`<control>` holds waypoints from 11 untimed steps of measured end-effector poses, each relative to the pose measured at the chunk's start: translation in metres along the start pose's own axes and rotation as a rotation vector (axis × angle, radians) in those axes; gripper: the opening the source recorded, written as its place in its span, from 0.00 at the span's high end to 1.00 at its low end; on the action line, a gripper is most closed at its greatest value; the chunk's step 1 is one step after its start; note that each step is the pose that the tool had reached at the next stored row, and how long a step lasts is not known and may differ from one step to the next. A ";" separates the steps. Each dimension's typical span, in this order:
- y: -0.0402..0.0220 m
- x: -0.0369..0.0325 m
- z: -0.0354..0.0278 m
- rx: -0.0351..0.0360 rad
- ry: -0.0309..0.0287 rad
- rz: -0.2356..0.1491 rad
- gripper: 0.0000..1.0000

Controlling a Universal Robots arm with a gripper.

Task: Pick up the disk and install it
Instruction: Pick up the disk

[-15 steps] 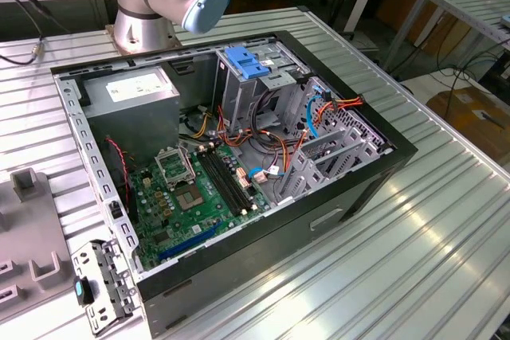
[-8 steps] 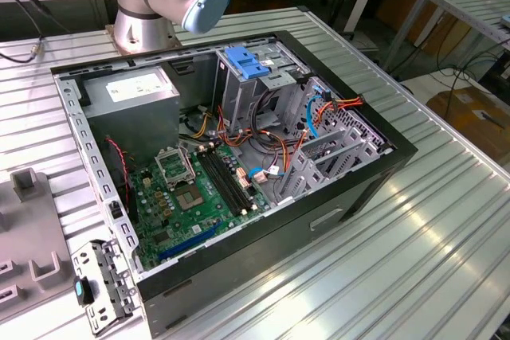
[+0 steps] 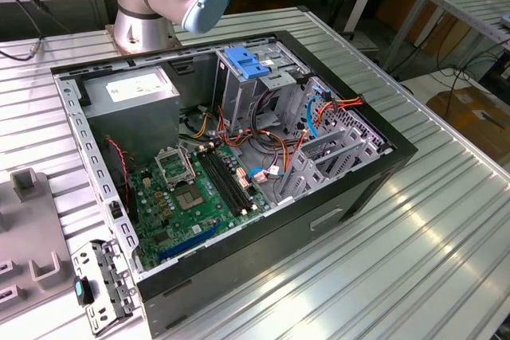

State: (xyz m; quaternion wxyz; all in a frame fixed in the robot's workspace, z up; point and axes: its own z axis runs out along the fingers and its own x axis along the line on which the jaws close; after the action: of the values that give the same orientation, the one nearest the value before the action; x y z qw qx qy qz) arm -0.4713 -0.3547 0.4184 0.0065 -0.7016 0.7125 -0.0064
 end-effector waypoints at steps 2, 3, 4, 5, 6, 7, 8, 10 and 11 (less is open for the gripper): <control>0.0000 0.0000 -0.0015 0.0000 0.0000 0.000 0.63; 0.0000 0.0000 -0.0024 0.0000 0.0000 0.000 0.63; -0.0001 0.0000 -0.0033 0.0000 0.0000 0.000 0.63; -0.0001 0.0000 -0.0042 0.0000 0.0000 0.000 0.63; -0.0001 0.0000 -0.0055 0.0000 0.0000 0.000 0.63; -0.0001 0.0000 -0.0065 -0.0001 0.0001 0.000 0.63; -0.0001 0.0000 -0.0074 0.0000 0.0000 0.000 0.63; -0.0002 0.0000 -0.0098 0.0000 0.0000 0.000 0.63; -0.0002 0.0000 -0.0108 0.0000 0.0000 0.000 0.63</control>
State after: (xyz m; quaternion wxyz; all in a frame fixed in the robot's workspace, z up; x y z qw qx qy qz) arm -0.4713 -0.3547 0.4292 0.0065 -0.7016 0.7125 -0.0064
